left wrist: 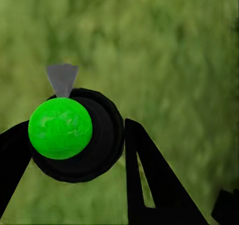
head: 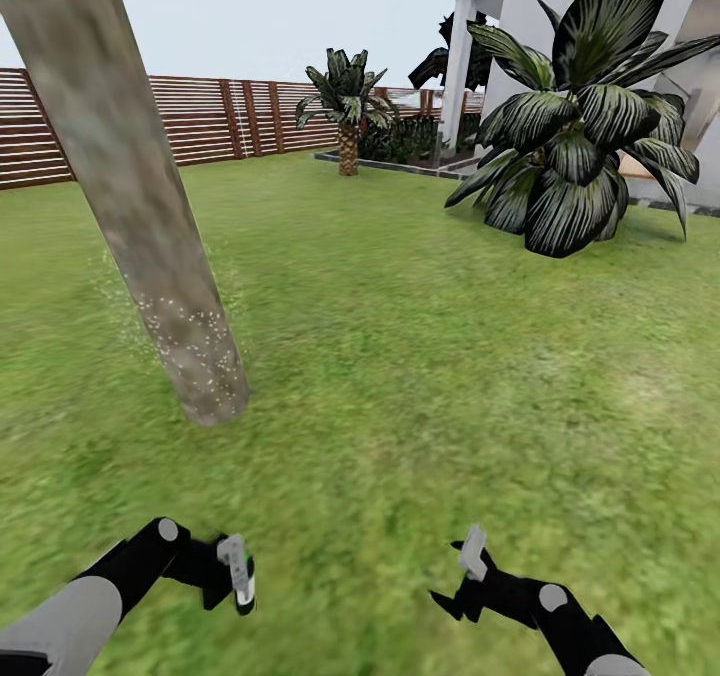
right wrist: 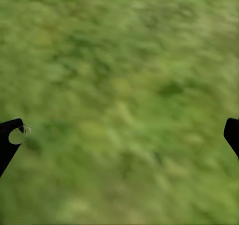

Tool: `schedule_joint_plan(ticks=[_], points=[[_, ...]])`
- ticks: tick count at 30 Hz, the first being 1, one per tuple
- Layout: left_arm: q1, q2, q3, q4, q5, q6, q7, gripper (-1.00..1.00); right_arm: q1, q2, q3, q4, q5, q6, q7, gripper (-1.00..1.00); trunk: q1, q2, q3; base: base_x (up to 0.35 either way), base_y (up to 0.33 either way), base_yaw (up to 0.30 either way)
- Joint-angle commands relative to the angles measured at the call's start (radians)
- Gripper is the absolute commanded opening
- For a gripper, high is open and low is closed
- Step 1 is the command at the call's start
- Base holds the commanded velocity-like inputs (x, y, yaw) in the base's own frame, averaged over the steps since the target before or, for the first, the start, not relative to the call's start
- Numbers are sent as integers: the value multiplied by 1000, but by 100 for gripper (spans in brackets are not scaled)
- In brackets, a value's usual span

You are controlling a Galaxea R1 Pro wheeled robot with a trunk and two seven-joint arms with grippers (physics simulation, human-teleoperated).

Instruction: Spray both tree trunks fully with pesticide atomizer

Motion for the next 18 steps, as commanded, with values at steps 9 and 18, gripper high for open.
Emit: schedule_joint_plan(ticks=[9,18], points=[[0,-45,-3,6,-13,1,-102,-100,0,97,114,-3,28,-1,2,-100,0,0,0,0,0,0],[0,-158,-2,7,-139,51,-106,-100,0,180,291,-4,29,0,2,-100,0,0,0,0,0,0]])
